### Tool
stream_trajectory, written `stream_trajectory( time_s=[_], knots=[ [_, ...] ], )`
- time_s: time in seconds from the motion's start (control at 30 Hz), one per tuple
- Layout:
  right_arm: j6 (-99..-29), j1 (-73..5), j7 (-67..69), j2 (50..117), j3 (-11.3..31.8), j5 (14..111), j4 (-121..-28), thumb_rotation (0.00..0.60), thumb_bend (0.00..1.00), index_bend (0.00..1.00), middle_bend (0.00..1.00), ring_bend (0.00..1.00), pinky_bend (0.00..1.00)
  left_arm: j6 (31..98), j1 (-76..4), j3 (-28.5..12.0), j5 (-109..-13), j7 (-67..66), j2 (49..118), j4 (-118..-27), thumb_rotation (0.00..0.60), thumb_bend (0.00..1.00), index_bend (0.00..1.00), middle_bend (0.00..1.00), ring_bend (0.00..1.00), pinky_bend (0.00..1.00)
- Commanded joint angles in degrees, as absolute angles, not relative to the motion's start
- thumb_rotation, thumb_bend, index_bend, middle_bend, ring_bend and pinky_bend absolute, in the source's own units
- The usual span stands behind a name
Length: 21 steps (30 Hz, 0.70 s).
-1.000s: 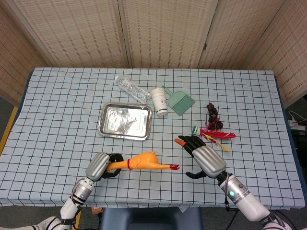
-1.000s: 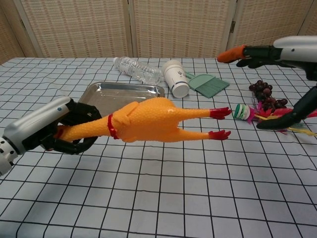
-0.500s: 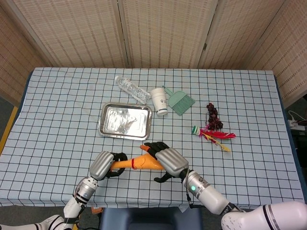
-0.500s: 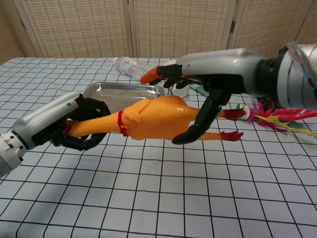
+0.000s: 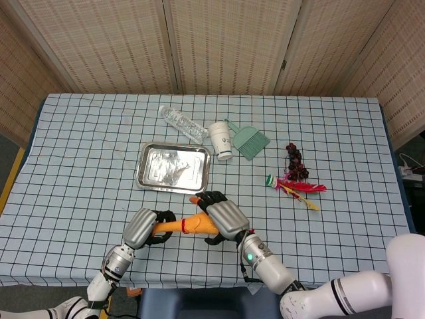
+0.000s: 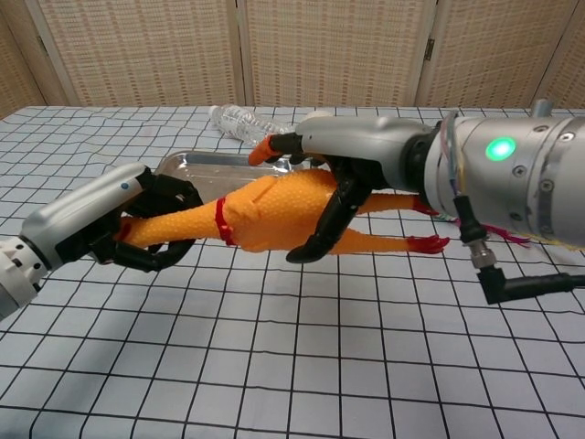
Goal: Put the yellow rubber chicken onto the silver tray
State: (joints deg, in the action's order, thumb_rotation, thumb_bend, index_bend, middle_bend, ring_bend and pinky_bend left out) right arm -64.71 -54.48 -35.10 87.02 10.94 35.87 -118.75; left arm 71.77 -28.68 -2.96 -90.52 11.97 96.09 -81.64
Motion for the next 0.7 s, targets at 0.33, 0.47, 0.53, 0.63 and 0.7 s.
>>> stream_trajectory(
  time_s=[0.33,0.47,0.53,0.63,0.7],
  knots=[
    [-69.49,-52.66,-31.33,92.16,11.78,43.08,-115.14,0.6,0.39,0.95,0.72,0.78,1.0,71.66,-28.91,-2.82,-90.42,12.09,96.13,-81.32,0.6,0.77,0.89,0.66,0.69,0.77],
    [-69.85,-52.17,-31.25,92.45,11.04,46.83,-114.37,0.6,0.44,1.0,0.77,0.85,1.0,71.64,-28.98,-2.86,-90.32,12.15,96.24,-81.16,0.6,0.76,0.89,0.66,0.69,0.77],
    [-70.06,-51.94,-31.79,92.53,10.18,49.14,-113.87,0.6,0.46,1.0,0.79,0.87,1.0,71.68,-29.03,-2.87,-90.37,12.2,96.29,-81.17,0.6,0.76,0.89,0.66,0.69,0.77],
    [-69.91,-51.56,-32.17,92.56,9.38,50.84,-113.74,0.6,0.46,1.0,0.79,0.87,1.0,71.69,-29.12,-2.91,-90.38,12.09,96.37,-81.16,0.6,0.76,0.89,0.66,0.69,0.77],
    [-69.94,-51.34,-32.39,92.58,9.11,51.69,-113.68,0.6,0.46,1.0,0.79,0.87,1.0,71.71,-29.14,-2.92,-90.36,12.05,96.41,-81.19,0.6,0.76,0.89,0.66,0.69,0.77]
  ],
)
